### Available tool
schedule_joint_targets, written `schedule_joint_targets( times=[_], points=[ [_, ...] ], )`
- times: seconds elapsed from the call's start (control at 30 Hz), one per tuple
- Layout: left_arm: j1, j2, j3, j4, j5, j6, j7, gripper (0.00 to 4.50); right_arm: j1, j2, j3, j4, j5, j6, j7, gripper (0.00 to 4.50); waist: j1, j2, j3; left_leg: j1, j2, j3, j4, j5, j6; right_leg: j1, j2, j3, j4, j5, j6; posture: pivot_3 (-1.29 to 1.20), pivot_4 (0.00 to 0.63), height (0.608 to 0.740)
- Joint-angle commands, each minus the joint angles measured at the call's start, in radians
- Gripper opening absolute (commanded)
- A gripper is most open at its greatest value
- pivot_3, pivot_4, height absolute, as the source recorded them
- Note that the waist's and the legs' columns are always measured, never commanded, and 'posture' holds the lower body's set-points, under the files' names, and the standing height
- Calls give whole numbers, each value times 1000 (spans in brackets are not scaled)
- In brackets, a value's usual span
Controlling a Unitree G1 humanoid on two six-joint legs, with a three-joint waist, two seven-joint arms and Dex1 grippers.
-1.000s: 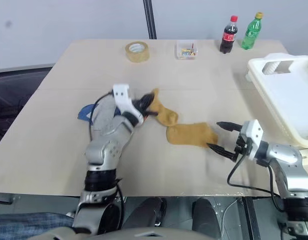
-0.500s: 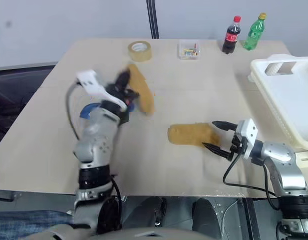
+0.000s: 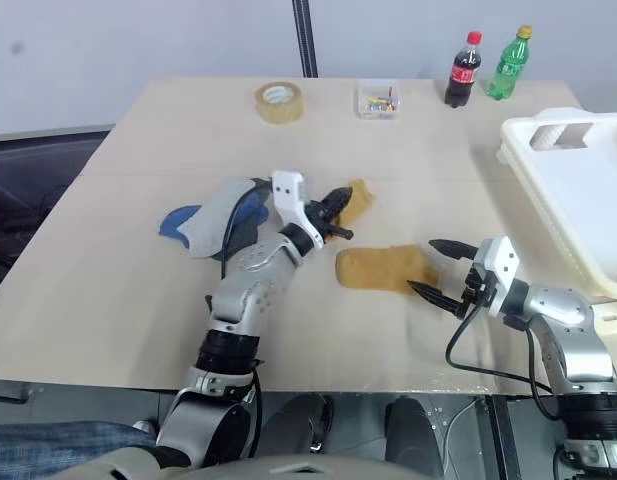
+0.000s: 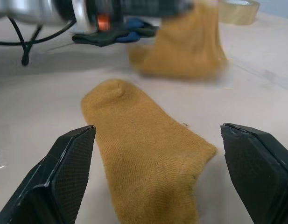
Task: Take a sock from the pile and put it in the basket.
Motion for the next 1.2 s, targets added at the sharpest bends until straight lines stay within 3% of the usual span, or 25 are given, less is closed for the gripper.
schedule_joint_targets(
  times=[0.03, 0.1, 0.2, 0.27, 0.3, 0.4, 0.47, 0.5, 0.7, 0.87, 1.13, 1.2],
  points=[
    [-73, -20, -39, 160, 79, -108, -17, 114, 3, 2, -16, -44, 5, -15, -10, 4500, 3, 0, 0, 0, 0, 0, 0, 0, 0, 0, 0, 0, 0, 0, 0, 0, 150, 740],
    [-107, -31, -58, 219, 103, -159, -43, 114, 8, 1, -15, -45, -1, -18, -13, 4500, 3, 0, 0, -1, -1, 0, 0, 0, 0, 0, -2, 0, 0, 0, 0, 0, 150, 740],
    [-117, -57, -51, 187, 67, -213, -113, 851, 15, -1, -14, -58, -4, -19, -13, 4500, 3, 0, 0, -1, -2, 0, 0, 0, 0, 0, -2, 0, 0, 0, 0, 0, 150, 740],
    [-92, -75, -57, 93, 22, -244, -179, 1749, 18, -2, -17, -63, -3, -17, -16, 4500, 3, 0, 0, -1, -2, 0, 0, 0, 0, -1, -2, 0, 0, 0, 0, 0, 150, 740],
    [-79, -83, -58, 57, 5, -251, -197, 1892, 19, -2, -18, -64, -3, -18, -17, 4500, 1, 0, 0, -1, -2, 0, 0, 0, 0, -1, -2, 0, -1, 0, 0, 0, 150, 740],
    [-34, -89, -69, -31, -31, -221, -234, 3534, 19, -3, -18, -63, -4, -18, -19, 4500, 0, 0, 0, -2, -1, 0, 0, 0, 0, -1, -2, 0, 0, 0, 0, 0, 150, 740],
    [-3, -76, -80, -82, -45, -177, -251, 4285, 6, -3, -14, -56, -9, -17, -22, 4500, -3, 0, 0, -1, -1, 0, 0, 0, 0, -1, -2, 0, 0, 0, 0, 0, 150, 740],
    [10, -70, -77, -104, -51, -156, -247, 4451, -2, -2, -12, -53, -13, -17, -25, 4500, -4, 1, 0, -1, -1, 0, 0, 0, 0, -1, -2, 1, 0, 0, 0, 0, 150, 740],
    [45, 33, 24, -139, 1, -56, -114, 4451, -94, 9, 24, -13, -78, 34, -94, 4500, -7, 1, 0, 0, -1, 0, 0, 0, 0, -1, -1, 1, 0, 0, 0, 0, 150, 740],
    [23, 107, 163, -111, -83, 52, -78, 4451, -203, 44, 91, 11, -156, 187, -216, 4500, -12, 1, 0, -1, -1, -1, 0, 0, 0, -2, -1, 0, 0, 0, 0, 0, 150, 740],
    [-18, 320, 125, -24, -136, 225, -355, 4451, -293, 96, 165, 1, -190, 457, -319, 4500, -16, 0, 0, -3, -2, -3, 0, 0, 0, -2, -2, -1, 0, 0, 0, 0, 150, 740],
    [-19, 351, 110, -15, -128, 237, -395, 4500, -290, 94, 164, -8, -190, 471, -321, 3520, -19, 0, 0, -3, -2, -3, 0, 0, 0, -3, -2, -1, 0, 0, 0, 0, 150, 740]
  ],
)
